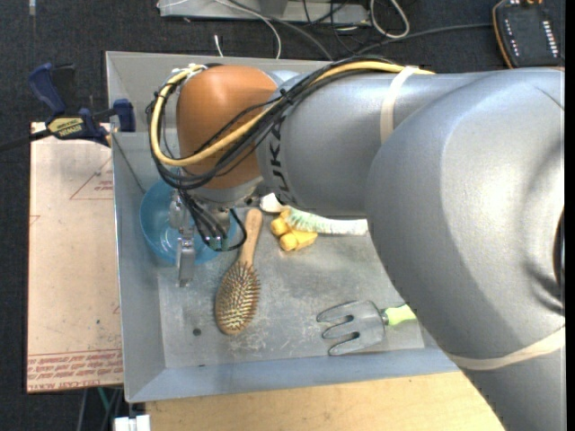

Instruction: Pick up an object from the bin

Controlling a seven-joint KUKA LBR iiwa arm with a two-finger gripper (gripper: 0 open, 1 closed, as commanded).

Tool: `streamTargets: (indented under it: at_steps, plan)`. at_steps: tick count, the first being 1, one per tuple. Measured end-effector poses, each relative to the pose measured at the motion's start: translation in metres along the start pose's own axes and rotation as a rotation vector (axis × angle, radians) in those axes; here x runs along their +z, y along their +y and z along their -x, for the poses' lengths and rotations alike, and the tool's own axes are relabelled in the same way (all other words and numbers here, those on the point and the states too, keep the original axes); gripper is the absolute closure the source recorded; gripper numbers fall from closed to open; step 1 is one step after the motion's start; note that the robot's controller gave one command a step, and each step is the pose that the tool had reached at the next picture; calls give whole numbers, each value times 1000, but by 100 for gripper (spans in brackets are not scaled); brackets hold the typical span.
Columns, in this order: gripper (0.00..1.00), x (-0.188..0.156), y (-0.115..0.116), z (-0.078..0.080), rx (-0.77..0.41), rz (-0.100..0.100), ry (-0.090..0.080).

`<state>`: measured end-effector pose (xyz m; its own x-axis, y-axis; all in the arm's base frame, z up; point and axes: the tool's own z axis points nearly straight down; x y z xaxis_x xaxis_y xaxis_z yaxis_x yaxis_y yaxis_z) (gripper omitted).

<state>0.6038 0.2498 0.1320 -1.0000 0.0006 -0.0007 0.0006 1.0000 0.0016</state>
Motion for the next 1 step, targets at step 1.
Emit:
streamTargets:
  at_steps: [1]
  plan:
    - [0, 62, 1, -6, 144, 1, 3]
